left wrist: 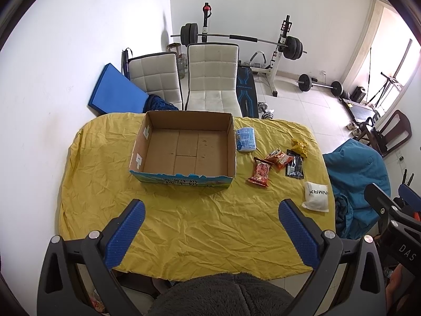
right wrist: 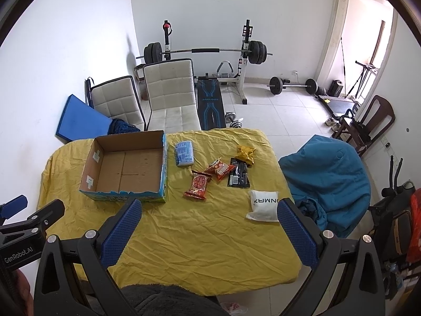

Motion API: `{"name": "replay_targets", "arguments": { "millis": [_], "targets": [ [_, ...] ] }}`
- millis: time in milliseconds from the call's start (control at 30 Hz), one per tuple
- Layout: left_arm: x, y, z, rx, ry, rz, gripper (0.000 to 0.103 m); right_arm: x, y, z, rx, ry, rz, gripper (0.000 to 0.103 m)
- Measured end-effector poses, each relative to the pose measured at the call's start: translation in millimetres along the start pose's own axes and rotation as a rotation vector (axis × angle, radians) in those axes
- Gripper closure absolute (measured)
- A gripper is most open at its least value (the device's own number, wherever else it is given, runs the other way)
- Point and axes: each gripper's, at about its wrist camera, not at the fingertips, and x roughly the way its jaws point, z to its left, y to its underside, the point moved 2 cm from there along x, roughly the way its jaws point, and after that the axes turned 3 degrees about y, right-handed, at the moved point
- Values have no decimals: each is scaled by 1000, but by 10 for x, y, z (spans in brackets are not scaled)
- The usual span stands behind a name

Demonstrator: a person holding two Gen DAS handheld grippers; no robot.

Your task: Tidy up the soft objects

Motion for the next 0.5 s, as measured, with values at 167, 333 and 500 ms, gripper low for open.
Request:
{"name": "replay_targets", "arguments": {
  "millis": [167,333,500],
  "targets": [
    [-36,74,13,-9,0,-17,0,-32,11,20,-3,2,-3,0],
    [-49,67,16,-9,-1,-16,0,-28,2,8,2,0,-2,0],
    [-59,82,26,-10,1,-19,0,-85,-1,46,0,1,-9,0]
  ]
}}
